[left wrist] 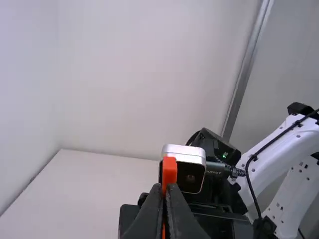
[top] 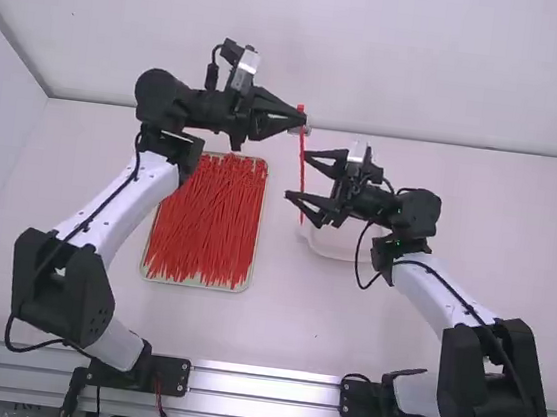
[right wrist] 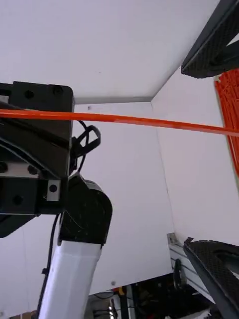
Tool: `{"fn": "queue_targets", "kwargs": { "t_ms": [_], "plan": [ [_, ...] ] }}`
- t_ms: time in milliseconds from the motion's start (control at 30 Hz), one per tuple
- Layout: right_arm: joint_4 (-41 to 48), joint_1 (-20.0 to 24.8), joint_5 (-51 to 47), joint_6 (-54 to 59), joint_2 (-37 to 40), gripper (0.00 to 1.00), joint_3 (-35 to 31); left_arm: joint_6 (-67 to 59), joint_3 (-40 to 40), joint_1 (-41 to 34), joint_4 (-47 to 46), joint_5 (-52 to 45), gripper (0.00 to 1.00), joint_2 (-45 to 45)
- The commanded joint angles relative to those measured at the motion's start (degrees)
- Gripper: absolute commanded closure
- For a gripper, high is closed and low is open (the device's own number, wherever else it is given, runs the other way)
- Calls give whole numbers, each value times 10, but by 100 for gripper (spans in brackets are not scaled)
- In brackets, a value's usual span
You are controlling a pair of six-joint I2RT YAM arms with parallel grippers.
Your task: Fasten the cable tie
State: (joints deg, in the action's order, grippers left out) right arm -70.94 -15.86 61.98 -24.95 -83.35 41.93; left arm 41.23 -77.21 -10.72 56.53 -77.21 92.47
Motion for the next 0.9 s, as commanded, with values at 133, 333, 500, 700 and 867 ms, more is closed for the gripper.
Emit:
{"fn": "queue_targets", "kwargs": {
  "t_ms": [133, 333, 500, 700, 867],
  "plan": [
    [6, 2, 27, 14, -3, 14, 4, 44, -24, 13, 30, 3, 98, -3],
    [47, 0, 26, 43, -3, 15, 4, 41, -63, 18, -21, -4, 98, -3],
    [58, -9, 28, 51, -3, 16, 4, 39, -92, 17, -48, -18, 98, -3],
    [59, -10, 28, 55, -3, 26, 4, 40, -103, 21, -58, -14, 98, -3],
    [70, -10, 28, 61, -3, 33, 4, 40, -103, 20, -62, -11, 98, -3]
  ]
}}
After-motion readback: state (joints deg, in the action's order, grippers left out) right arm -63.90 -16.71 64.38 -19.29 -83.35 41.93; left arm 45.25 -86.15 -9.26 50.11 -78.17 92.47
